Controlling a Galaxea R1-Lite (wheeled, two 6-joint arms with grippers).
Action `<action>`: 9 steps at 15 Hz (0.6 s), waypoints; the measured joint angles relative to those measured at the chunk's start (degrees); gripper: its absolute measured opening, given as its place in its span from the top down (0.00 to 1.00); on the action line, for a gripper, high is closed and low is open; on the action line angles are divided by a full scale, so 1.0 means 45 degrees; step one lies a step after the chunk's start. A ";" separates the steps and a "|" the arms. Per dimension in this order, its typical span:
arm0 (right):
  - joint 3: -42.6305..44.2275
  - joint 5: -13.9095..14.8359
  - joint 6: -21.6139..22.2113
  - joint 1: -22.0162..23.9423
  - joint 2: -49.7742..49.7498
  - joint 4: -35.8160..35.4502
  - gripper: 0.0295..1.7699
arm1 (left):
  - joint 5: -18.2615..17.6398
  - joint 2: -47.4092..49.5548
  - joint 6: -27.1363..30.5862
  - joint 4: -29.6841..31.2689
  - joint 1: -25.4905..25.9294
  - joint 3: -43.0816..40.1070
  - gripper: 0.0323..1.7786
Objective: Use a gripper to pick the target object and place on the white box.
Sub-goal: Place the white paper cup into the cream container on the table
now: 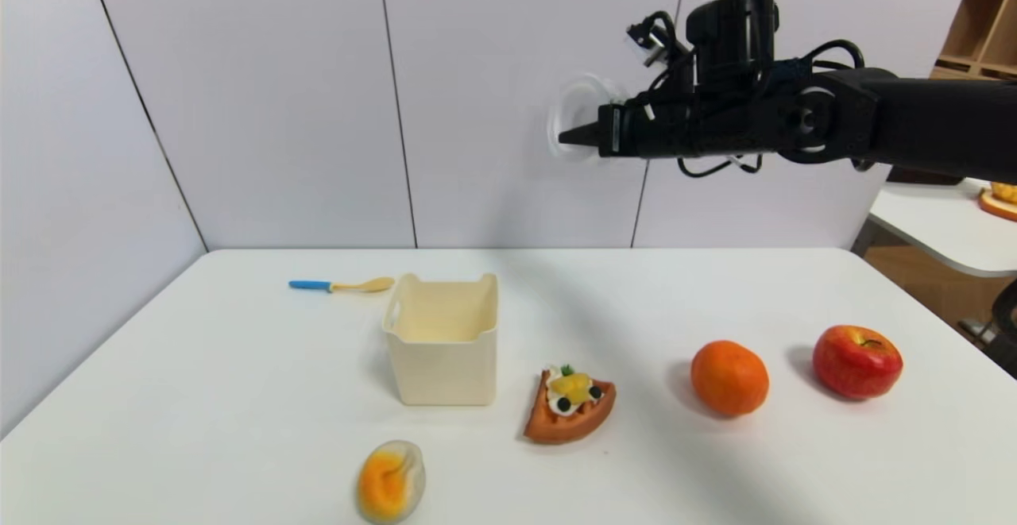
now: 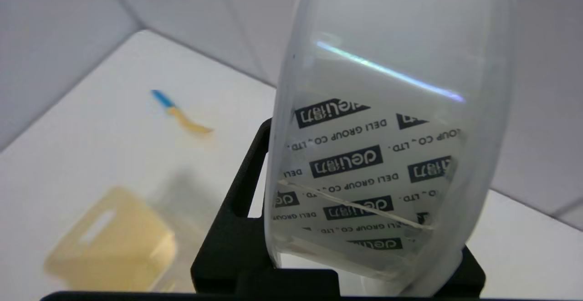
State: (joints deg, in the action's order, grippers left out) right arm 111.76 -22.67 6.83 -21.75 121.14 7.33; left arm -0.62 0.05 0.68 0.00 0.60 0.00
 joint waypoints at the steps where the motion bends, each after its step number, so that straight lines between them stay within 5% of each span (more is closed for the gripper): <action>1: -0.0005 -0.0921 -0.0287 -0.0146 -0.0098 0.0060 0.68 | 0.0000 0.0000 0.0005 0.0000 0.0000 0.0000 0.05; 7: -0.0060 -0.5012 -0.0856 -0.1119 -0.0301 0.0190 0.68 | 0.0000 0.0000 0.0005 0.0000 0.0000 0.0000 0.05; 9: -0.0114 -0.5545 -0.1566 -0.1512 -0.0301 0.0661 0.68 | 0.0000 0.0000 -0.0005 0.0000 0.0000 0.0000 0.05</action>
State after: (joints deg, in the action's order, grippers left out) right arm 111.25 -47.63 -0.22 -28.55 119.78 10.30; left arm -0.62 0.05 0.66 0.00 0.60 0.00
